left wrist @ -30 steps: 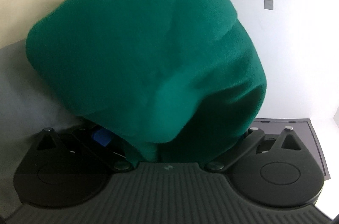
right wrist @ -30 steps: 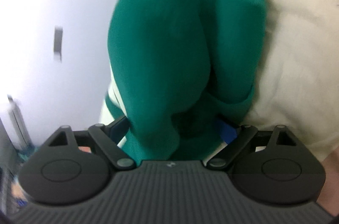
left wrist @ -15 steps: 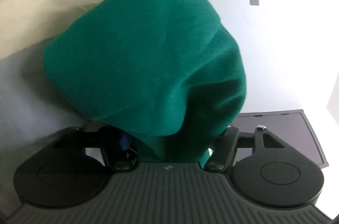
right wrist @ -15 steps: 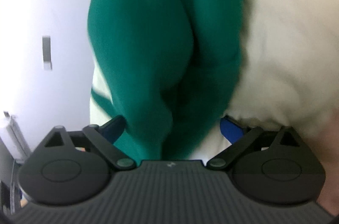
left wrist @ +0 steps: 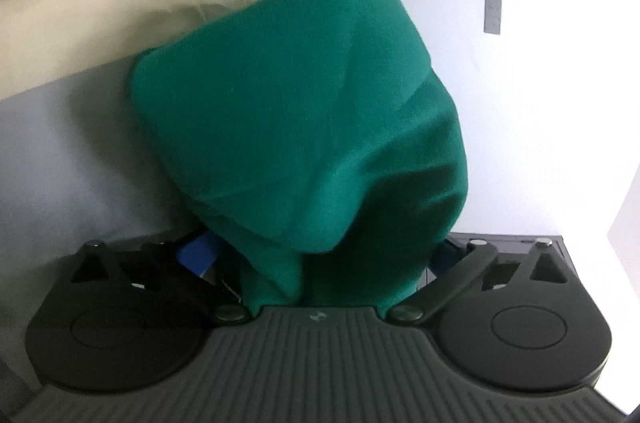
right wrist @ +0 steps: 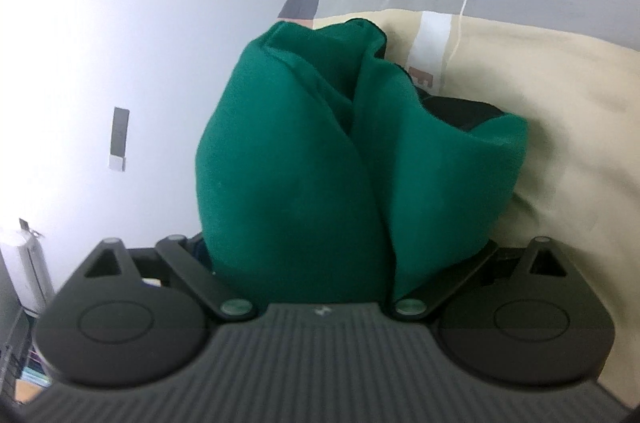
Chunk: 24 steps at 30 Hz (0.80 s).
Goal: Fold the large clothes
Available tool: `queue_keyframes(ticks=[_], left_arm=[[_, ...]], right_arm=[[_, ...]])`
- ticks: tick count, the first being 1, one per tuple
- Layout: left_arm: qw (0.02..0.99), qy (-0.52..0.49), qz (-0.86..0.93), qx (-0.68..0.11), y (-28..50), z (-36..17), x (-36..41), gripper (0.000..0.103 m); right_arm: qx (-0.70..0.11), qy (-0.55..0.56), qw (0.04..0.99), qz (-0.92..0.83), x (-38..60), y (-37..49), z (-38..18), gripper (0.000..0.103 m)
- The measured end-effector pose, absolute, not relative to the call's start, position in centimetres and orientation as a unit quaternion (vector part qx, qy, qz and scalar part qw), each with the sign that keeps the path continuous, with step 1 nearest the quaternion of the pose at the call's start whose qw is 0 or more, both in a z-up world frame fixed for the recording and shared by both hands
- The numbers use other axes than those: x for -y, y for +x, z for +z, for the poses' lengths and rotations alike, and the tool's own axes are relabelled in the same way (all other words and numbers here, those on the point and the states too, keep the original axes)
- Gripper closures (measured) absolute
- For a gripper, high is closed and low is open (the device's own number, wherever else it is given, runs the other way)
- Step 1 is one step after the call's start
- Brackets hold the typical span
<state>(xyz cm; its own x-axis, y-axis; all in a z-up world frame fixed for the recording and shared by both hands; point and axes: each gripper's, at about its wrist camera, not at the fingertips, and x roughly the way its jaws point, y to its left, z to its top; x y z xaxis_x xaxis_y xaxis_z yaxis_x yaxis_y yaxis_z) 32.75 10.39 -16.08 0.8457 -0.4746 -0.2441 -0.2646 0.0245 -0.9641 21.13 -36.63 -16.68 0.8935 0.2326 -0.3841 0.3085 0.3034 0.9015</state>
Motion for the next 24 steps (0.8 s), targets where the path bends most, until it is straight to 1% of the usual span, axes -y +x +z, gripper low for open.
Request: queue_keyframes(ticks=[6, 8, 9, 10, 11, 12, 13, 16, 19, 24], left_arm=[[0.673, -0.69, -0.075, -0.256, 35.1, -15.9, -10.7, 0.001], [0.678, -0.686, -0.081, -0.25, 35.1, -15.8, -10.5, 0.001], [0.685, -0.679, -0.083, -0.251, 35.3, -15.6, -10.4, 0.005], [0.694, -0.668, -0.083, -0.254, 35.4, -15.5, -10.4, 0.017], [0.703, -0.658, -0.083, -0.257, 35.6, -15.3, -10.5, 0.023], [0.711, -0.649, -0.085, -0.259, 35.7, -15.0, -10.5, 0.033], [0.718, -0.639, -0.088, -0.26, 35.8, -14.6, -10.5, 0.041], [0.754, -0.593, -0.094, -0.265, 35.8, -12.9, -10.2, 0.054], [0.772, -0.571, -0.103, -0.26, 35.6, -11.2, -9.4, 0.061], [0.785, -0.547, -0.126, -0.262, 35.3, -8.1, -7.7, 0.063]], right_arm=[[-0.244, 0.559, 0.793, -0.01, 35.1, 23.5, -15.1, 0.003], [-0.242, 0.548, 0.801, 0.0, 35.1, 24.0, -14.9, 0.019], [-0.24, 0.541, 0.806, 0.005, 35.1, 24.1, -14.6, 0.034], [-0.241, 0.531, 0.813, 0.012, 35.3, 24.2, -14.3, 0.047], [-0.24, 0.522, 0.818, 0.018, 35.4, 24.2, -14.0, 0.053], [-0.239, 0.513, 0.824, 0.027, 35.6, 24.2, -13.5, 0.06], [-0.239, 0.506, 0.828, 0.035, 35.6, 24.1, -13.3, 0.064], [-0.228, 0.482, 0.844, 0.062, 35.9, 23.7, -11.7, 0.068], [-0.22, 0.456, 0.859, 0.081, 35.9, 22.7, -9.8, 0.069], [-0.198, 0.43, 0.875, 0.098, 37.5, 20.6, -6.2, 0.069]])
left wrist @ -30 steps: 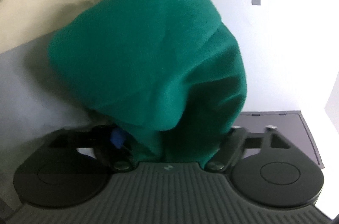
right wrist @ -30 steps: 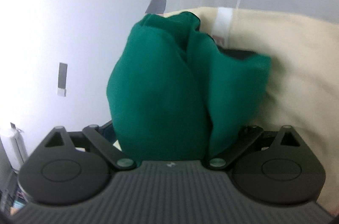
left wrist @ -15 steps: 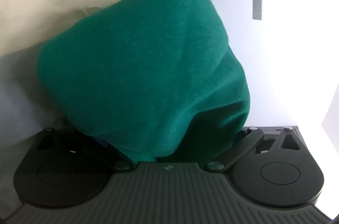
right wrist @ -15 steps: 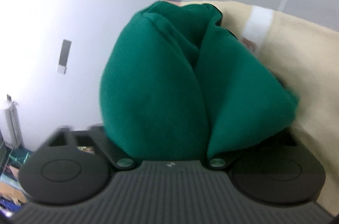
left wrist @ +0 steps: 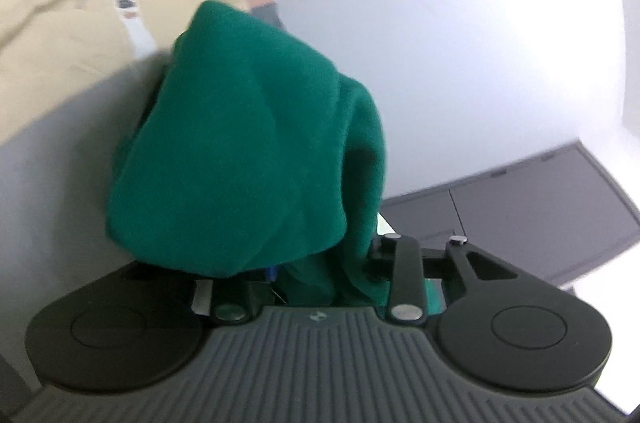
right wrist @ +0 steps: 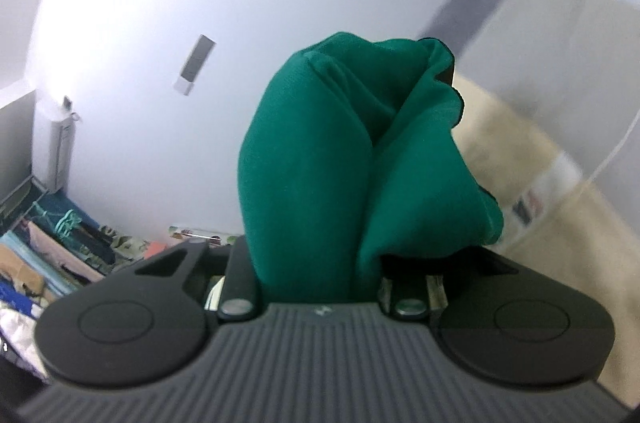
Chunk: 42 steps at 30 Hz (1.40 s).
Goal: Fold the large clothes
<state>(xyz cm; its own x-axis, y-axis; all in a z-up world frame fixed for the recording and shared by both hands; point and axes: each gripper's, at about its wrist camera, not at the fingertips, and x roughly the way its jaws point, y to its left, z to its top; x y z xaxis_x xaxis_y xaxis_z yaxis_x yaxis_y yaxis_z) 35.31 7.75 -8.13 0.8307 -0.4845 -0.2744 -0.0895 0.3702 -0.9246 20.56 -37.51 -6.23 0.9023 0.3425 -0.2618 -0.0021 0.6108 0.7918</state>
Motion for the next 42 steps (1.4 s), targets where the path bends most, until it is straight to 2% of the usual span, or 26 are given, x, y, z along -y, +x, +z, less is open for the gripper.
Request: queue_keyframes(ticks=[10, 19, 25, 29, 42], left_arm=[[0.795, -0.506, -0.201, -0.268, 36.9, -1.9, 2.6, 0.063], [0.795, -0.472, -0.248, -0.289, 42.0, -0.5, 13.5, 0.063], [0.797, -0.446, -0.255, -0.317, 45.5, -2.8, 18.4, 0.063], [0.799, -0.425, -0.258, -0.339, 44.3, -5.3, 20.6, 0.063], [0.816, -0.366, -0.292, -0.338, 39.3, -10.6, 20.2, 0.063]], right_arm=[[-0.136, 0.397, 0.903, 0.089, 47.4, 13.1, 0.2, 0.069], [-0.096, 0.407, 0.908, 0.038, 57.1, 9.5, 0.9, 0.069], [-0.099, 0.422, 0.901, 0.006, 60.9, 8.2, -2.1, 0.069], [-0.108, 0.435, 0.894, -0.009, 62.1, 7.9, -5.0, 0.069], [-0.149, 0.465, 0.871, -0.042, 61.9, 4.9, -14.2, 0.065]])
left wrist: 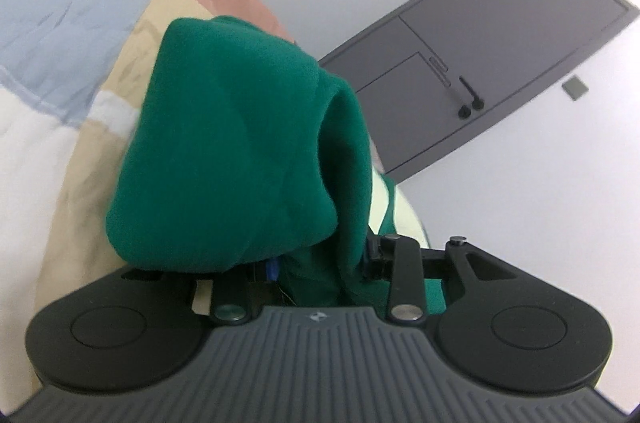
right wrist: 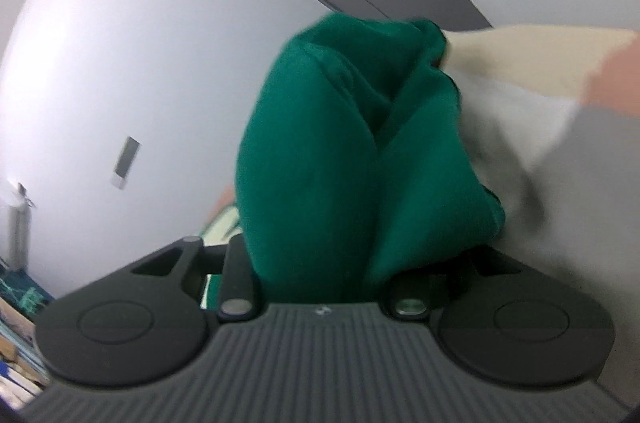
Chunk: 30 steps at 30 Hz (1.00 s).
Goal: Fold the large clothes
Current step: 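Lower the folded hoodie onto the bed and open both grippers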
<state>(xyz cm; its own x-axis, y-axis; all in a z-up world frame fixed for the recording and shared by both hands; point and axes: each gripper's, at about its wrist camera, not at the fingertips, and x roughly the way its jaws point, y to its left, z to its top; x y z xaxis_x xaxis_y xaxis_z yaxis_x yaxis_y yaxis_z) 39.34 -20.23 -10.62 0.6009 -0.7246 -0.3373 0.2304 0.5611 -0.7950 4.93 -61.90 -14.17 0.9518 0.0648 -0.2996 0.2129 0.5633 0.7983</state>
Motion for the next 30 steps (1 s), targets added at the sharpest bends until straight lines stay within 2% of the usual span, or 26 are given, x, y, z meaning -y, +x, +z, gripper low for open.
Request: queue_keyframes(ticks=[3, 7, 9, 14, 18, 24, 30], left_arm=[[0.814, -0.361, -0.297, -0.345, 38.9, -10.2, 20.4, 0.061], [0.818, -0.339, -0.296, -0.358, 39.0, -9.3, 20.5, 0.035], [0.826, -0.319, -0.291, -0.362, 38.5, -9.1, 20.3, 0.032], [0.85, -0.268, -0.273, -0.362, 34.4, -7.0, 18.2, 0.031], [0.873, -0.22, -0.275, -0.338, 31.3, -2.8, 17.1, 0.031], [0.898, -0.153, -0.296, -0.289, 25.7, 5.5, 16.3, 0.031], [0.91, -0.104, -0.319, -0.244, 19.7, 11.7, 15.0, 0.031]], right_arm=[[-0.147, 0.467, 0.871, -0.043, 61.7, 3.9, -14.4, 0.063], [-0.162, 0.48, 0.86, -0.06, 61.5, 3.8, -13.4, 0.052], [-0.17, 0.477, 0.86, -0.069, 61.7, 3.9, -13.0, 0.047], [-0.181, 0.468, 0.859, -0.102, 60.5, 1.0, -11.3, 0.045], [-0.178, 0.447, 0.87, -0.11, 59.8, -3.0, -9.8, 0.045], [-0.144, 0.413, 0.895, -0.09, 57.6, -6.8, -3.7, 0.045], [-0.115, 0.359, 0.924, -0.055, 52.5, -10.6, 4.0, 0.045]])
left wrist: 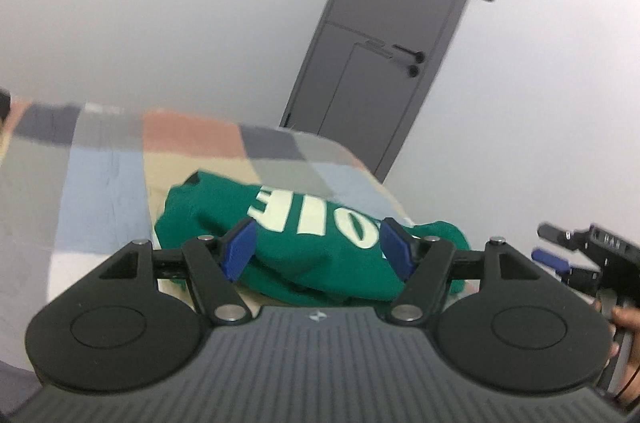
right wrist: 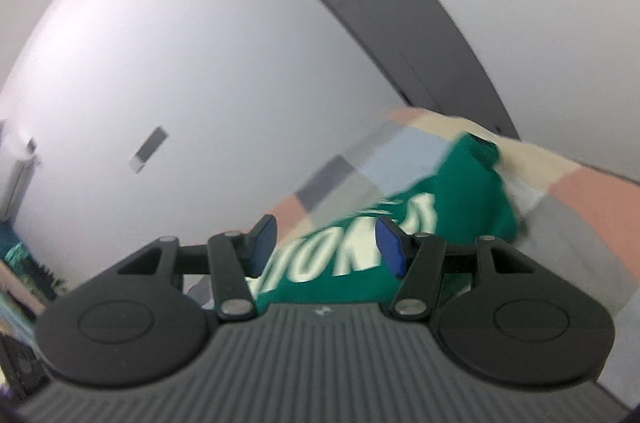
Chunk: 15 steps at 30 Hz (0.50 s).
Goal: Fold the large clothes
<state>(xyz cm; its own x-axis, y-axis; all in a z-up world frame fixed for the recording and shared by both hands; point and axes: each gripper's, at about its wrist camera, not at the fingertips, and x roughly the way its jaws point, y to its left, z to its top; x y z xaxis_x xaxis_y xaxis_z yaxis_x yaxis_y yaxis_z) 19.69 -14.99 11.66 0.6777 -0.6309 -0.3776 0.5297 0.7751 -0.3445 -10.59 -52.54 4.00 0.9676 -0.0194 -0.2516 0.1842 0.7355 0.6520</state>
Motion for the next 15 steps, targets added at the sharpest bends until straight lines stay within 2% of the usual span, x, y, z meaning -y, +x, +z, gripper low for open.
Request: queue_keyframes(ticks=[7, 15], left_arm=[[0.917, -0.074, -0.329, -0.214, 13.4, 15.0, 13.9, 0.031], [0.923, -0.033, -0.33, -0.197, 8.0, 15.5, 13.2, 0.031]], right_arm=[[-0.106, 0.286, 0.952, -0.031, 46.4, -14.5, 8.4, 0.045], [-0.116, 0.235, 0.964, -0.034, 41.2, -18.9, 9.2, 0.045]])
